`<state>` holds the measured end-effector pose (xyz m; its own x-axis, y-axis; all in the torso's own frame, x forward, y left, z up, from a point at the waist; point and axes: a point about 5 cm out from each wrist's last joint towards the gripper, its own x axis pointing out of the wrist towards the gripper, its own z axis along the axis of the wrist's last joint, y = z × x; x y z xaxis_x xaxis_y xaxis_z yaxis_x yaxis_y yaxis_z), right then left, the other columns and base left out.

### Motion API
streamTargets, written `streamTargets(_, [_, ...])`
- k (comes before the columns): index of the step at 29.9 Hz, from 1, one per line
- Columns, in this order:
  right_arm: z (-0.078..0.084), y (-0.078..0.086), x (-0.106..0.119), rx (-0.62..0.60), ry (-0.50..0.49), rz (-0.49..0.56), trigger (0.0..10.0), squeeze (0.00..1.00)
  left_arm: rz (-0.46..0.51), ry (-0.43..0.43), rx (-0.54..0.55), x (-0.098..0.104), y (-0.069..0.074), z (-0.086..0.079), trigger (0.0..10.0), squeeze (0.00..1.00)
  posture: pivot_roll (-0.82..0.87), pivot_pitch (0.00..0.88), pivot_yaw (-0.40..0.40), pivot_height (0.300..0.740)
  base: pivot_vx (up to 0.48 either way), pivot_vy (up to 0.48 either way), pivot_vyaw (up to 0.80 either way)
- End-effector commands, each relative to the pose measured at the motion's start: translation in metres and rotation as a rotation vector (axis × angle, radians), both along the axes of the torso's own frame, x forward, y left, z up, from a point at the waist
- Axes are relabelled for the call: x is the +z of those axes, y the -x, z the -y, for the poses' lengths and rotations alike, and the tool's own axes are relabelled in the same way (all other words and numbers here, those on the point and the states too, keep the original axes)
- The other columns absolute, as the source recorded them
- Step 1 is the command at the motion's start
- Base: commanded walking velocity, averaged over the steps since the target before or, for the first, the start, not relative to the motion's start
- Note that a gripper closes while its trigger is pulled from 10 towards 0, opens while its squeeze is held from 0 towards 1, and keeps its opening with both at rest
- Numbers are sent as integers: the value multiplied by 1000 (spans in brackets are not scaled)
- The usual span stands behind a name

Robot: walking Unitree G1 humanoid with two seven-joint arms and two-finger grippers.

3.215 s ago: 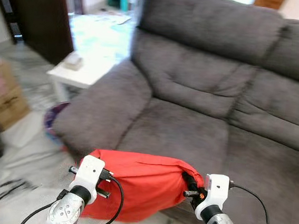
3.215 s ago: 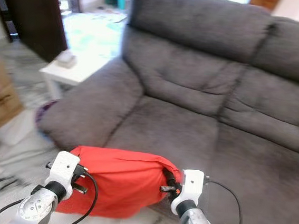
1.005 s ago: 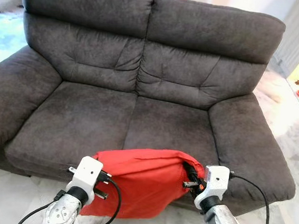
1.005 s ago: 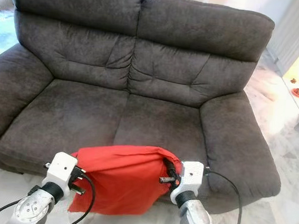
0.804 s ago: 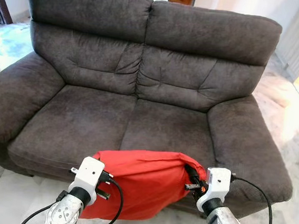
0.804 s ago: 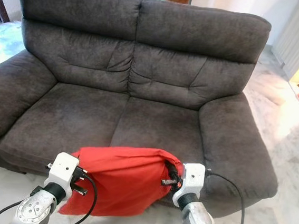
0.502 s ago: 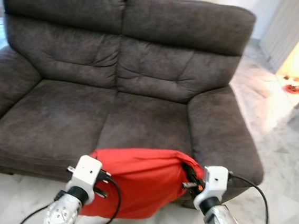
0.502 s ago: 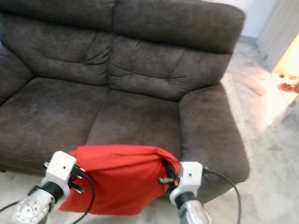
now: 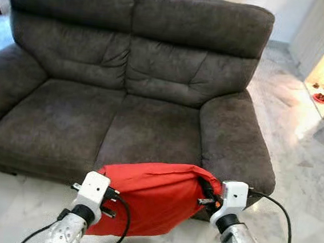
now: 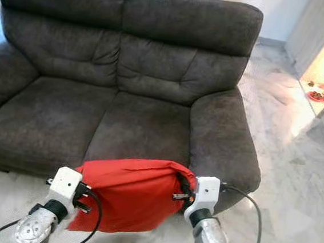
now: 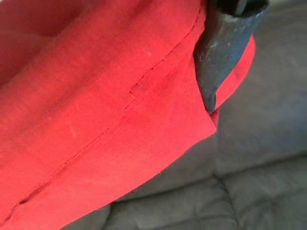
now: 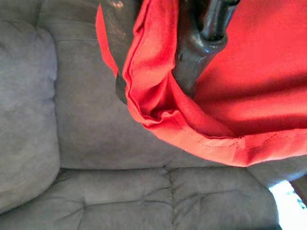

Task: Move the pillow to the sofa from floor

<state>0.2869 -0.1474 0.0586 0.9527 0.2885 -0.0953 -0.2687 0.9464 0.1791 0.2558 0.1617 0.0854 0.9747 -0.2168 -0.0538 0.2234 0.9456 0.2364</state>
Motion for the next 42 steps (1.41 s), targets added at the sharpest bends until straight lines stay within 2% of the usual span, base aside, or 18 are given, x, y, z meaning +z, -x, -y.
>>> streamTargets(1, [15, -1, 10, -77, 1, 54, 10000, 0, 151, -4, -25, 29, -4, 4, 10000, 0, 70, 117, -63, 740, 0, 0, 0])
streamTargets(4, [19, -1, 8, -121, -7, 49, 10000, 0, 153, -31, -75, 30, -10, 10, 10000, 0, 69, 111, -54, 740, 0, 0, 0])
streamTargets(8, [18, -1, 8, -138, -18, 47, 10000, 0, 135, -3, -157, 30, -12, 21, 10000, 0, 59, 106, -48, 740, 0, 0, 0])
streamTargets(10, [18, -1, 10, -144, -23, 55, 10000, 0, 138, -69, -232, 30, -12, 27, 10000, 0, 58, 99, -43, 740, 0, 0, 0])
streamTargets(13, [20, 0, 9, -164, -18, 54, 10000, 0, 154, -134, -255, 31, -15, 25, 10000, 0, 60, 98, -44, 740, 0, 0, 0])
streamTargets(23, [36, 4, 4, -263, 3, 30, 10000, 0, 106, -89, -135, 25, -18, 2, 10000, 0, 59, 95, -49, 740, 0, 0, 0])
streamTargets(26, [34, 4, 5, -257, 4, 36, 10000, 0, 130, -55, -70, 29, -20, -6, 10000, 0, 61, 91, -50, 740, 0, 0, 0])
streamTargets(35, [31, -1, 16, -260, -20, 91, 10000, 0, 146, 7, 13, 35, -23, -15, 10000, 0, 64, 78, -52, 740, 0, 0, 0])
streamTargets(42, [31, -2, 18, -259, -20, 92, 10000, 0, 156, 7, 21, 37, -23, -17, 10000, 0, 65, 77, -55, 740, 0, 0, 0])
